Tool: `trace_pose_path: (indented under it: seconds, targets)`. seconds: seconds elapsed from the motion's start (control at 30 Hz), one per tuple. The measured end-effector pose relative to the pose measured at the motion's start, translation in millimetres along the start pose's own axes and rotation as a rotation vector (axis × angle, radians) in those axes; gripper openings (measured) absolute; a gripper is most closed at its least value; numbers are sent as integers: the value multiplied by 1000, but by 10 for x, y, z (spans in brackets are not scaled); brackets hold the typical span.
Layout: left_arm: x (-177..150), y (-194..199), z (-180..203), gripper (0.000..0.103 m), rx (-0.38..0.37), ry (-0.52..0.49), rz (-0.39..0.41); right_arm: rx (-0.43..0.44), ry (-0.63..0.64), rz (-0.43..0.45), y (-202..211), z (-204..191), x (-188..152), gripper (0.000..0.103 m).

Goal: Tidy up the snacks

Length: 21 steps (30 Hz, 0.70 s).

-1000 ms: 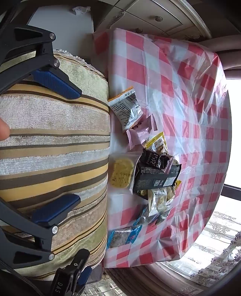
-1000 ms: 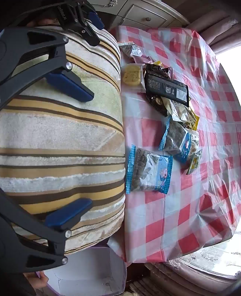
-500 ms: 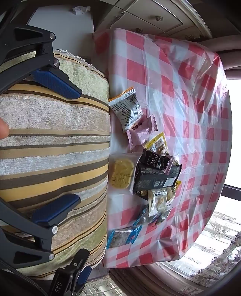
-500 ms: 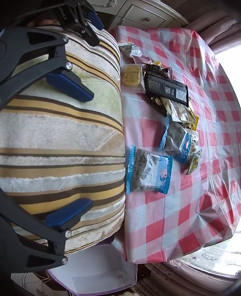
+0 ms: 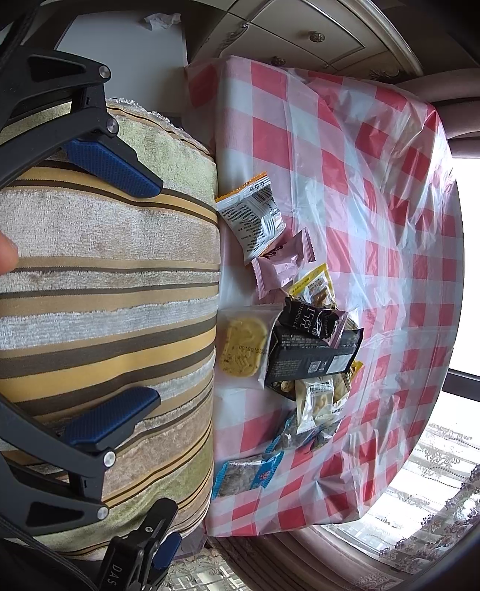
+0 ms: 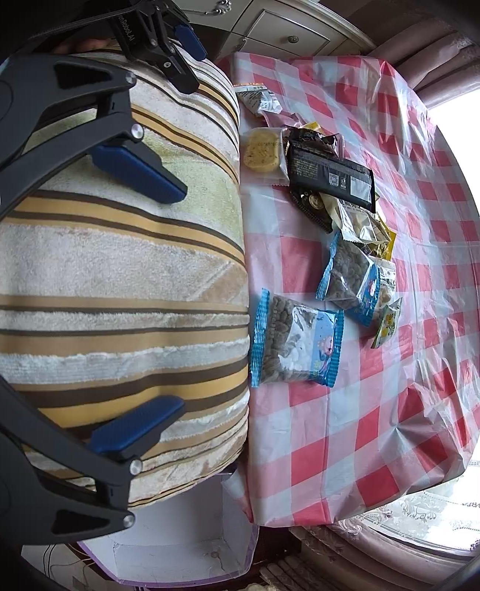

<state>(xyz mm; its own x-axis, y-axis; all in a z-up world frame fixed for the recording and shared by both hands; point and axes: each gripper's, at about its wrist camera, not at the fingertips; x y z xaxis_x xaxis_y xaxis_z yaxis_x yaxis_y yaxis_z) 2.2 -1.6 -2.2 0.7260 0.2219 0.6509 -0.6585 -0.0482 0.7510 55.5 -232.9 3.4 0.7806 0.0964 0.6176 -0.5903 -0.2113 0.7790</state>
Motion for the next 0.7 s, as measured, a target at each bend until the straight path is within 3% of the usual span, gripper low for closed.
trace_pose_path:
  seconds: [0.47,0.7]
  targets:
    - [8,20,-5,103,20,-6,10,2,2,-4,-11,8,10,103]
    - [60,35,70,103,87,-44,27,2,-1,2,-7,5,2,103]
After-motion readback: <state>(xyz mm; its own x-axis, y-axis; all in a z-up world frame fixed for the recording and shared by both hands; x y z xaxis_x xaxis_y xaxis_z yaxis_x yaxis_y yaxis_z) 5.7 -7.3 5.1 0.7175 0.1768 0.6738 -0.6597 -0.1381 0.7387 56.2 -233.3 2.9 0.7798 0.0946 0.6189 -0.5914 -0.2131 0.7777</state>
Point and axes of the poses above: each gripper's, at about its wrist camera, not at the fingertips, and y roughly against the way its jaws point, z to its right, x to its top, and after that the axes turned 13 degrees about z, right-handed
